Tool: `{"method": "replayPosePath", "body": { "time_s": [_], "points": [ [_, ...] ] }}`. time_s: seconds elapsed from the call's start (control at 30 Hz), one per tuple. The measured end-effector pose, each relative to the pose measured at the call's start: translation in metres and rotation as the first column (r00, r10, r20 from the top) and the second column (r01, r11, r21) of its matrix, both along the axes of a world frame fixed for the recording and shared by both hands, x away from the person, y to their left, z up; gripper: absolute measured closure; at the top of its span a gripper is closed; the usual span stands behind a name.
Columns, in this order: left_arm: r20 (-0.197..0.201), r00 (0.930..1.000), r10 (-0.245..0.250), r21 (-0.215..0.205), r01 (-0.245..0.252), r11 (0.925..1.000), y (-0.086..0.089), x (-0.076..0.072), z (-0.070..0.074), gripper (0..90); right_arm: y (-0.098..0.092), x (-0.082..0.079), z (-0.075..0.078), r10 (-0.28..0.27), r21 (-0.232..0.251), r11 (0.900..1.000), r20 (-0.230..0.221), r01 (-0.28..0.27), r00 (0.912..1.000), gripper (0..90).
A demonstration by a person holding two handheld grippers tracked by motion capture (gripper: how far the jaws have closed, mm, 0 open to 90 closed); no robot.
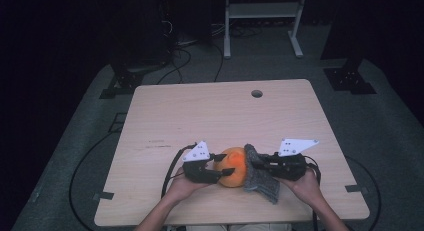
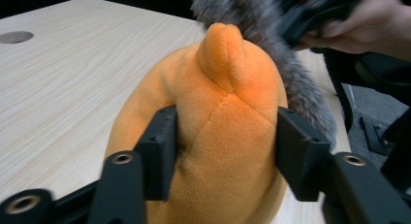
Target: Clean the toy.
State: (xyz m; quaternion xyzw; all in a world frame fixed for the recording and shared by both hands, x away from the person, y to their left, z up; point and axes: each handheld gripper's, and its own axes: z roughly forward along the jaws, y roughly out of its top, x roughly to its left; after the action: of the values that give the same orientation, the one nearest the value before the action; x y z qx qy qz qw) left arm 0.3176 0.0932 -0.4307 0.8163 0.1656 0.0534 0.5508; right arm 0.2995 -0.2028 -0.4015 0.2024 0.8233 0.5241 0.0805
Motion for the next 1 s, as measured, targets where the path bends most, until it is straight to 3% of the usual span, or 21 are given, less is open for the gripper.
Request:
{"method": "replayPosePath", "body": {
  "time_s": [0.07,0.13,0.23,0.33,0.43,0.5,0.6,0.67,0.73,0.8,0.9,1.0],
  "points": [
    [-0.009,0.9999,0.004,-0.002,-0.004,1.0000,0.000,0.001,0.000,49.0,0.007,-0.003,0.007,0.024,0.014,1.000,0.029,-0.024,0.9993,80.0],
    [-0.010,0.9999,0.006,0.001,-0.006,1.0000,0.001,0.001,0.000,49.2,0.014,-0.003,0.011,0.031,-0.011,0.999,0.049,-0.030,0.9983,80.0],
    [-0.027,0.9995,0.015,-0.003,-0.015,0.9999,0.004,0.003,-0.001,49.5,0.014,0.002,0.003,0.022,-0.029,0.999,0.030,-0.021,0.9993,80.1],
    [-0.052,0.9984,0.022,-0.023,-0.023,0.9995,0.006,0.006,-0.002,49.5,0.005,0.005,-0.010,-0.009,-0.081,0.997,0.009,0.009,0.9999,80.2],
    [-0.048,0.9986,0.020,-0.026,-0.021,0.9994,0.005,0.006,-0.002,49.6,-0.007,0.003,-0.016,-0.032,-0.111,0.993,-0.020,0.030,0.9993,80.1],
    [-0.048,0.9986,0.019,-0.027,-0.021,0.9994,0.005,0.006,-0.003,49.8,-0.008,0.001,-0.011,-0.025,-0.091,0.996,-0.014,0.023,0.9996,80.1],
    [-0.038,0.9992,0.010,-0.018,-0.011,0.9998,0.003,0.005,-0.003,50.1,0.001,0.001,0.008,0.006,-0.039,0.999,0.033,-0.005,0.9994,80.0],
    [-0.033,0.9994,0.003,-0.015,-0.003,0.9999,0.004,0.004,-0.002,50.0,0.008,0.005,0.014,0.017,-0.048,0.999,0.045,-0.014,0.9989,80.0],
    [-0.005,0.9998,-0.020,-0.007,0.020,0.9998,0.004,0.002,-0.002,44.9,0.012,0.011,0.008,0.027,-0.079,0.997,0.014,-0.026,0.9995,80.0],
    [0.001,0.9995,-0.032,-0.003,0.032,0.9995,0.003,0.001,-0.002,34.8,0.010,0.013,0.000,0.034,-0.073,0.997,-0.020,-0.036,0.9992,80.0],
    [0.024,0.9986,-0.047,0.003,0.047,0.9989,-0.002,0.000,-0.003,39.8,0.003,0.010,-0.004,0.027,-0.075,0.997,-0.044,-0.030,0.9987,80.0],
    [0.028,0.9978,-0.061,0.012,0.060,0.9981,-0.005,-0.002,-0.003,48.2,0.000,0.007,0.004,0.042,-0.093,0.995,-0.054,-0.046,0.9977,79.9]
  ]
}}
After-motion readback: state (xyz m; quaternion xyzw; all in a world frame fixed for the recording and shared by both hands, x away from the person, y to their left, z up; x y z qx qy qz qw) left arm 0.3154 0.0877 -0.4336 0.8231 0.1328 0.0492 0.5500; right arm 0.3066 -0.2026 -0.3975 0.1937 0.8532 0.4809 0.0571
